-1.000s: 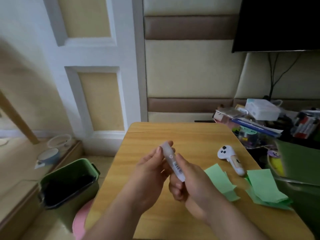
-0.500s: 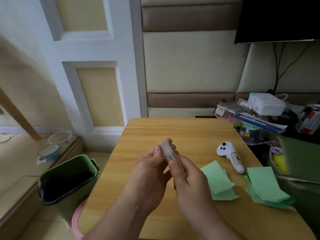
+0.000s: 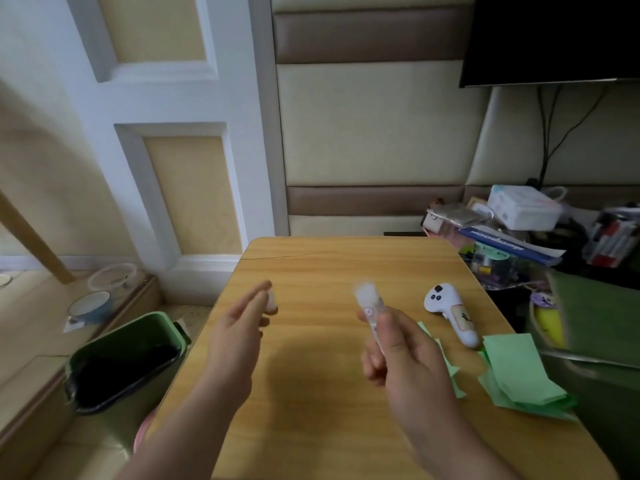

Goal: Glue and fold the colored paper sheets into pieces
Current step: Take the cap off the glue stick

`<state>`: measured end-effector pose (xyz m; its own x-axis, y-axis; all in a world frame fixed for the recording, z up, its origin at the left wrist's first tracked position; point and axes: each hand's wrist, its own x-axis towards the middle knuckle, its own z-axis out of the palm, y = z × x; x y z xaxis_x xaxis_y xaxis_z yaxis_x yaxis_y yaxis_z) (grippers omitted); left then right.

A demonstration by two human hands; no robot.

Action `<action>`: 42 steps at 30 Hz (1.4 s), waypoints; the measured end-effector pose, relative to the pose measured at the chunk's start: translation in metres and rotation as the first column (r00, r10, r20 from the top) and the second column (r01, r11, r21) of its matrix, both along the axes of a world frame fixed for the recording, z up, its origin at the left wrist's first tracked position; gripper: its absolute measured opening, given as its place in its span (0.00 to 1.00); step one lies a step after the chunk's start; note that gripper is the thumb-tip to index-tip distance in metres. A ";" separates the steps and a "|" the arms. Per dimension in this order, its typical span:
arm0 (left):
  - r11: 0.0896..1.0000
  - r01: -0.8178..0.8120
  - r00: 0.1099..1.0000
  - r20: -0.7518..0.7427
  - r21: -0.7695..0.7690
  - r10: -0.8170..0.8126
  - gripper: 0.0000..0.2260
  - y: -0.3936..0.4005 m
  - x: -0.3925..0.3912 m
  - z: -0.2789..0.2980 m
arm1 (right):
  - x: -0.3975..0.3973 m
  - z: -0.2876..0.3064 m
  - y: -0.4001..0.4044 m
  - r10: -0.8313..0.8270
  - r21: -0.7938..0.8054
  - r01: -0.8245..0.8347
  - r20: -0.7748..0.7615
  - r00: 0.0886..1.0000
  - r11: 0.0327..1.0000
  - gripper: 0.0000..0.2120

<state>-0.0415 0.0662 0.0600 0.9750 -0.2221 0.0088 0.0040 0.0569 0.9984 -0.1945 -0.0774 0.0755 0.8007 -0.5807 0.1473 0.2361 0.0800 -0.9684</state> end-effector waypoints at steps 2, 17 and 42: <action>0.980 0.001 0.997 0.078 0.199 -0.017 0.11 -0.001 0.008 -0.013 | 0.001 0.002 -0.001 0.071 0.225 -0.070 0.003 0.997 0.972 0.21; 0.512 -0.112 0.924 0.279 0.852 -0.262 0.24 0.004 0.058 -0.055 | 0.018 0.008 -0.028 0.151 0.779 -0.211 0.151 0.977 0.590 0.14; 0.822 0.348 0.881 -0.142 -0.450 -0.451 0.12 -0.032 -0.047 0.008 | 0.021 -0.011 0.003 -0.035 -0.041 0.031 -0.100 0.994 0.999 0.23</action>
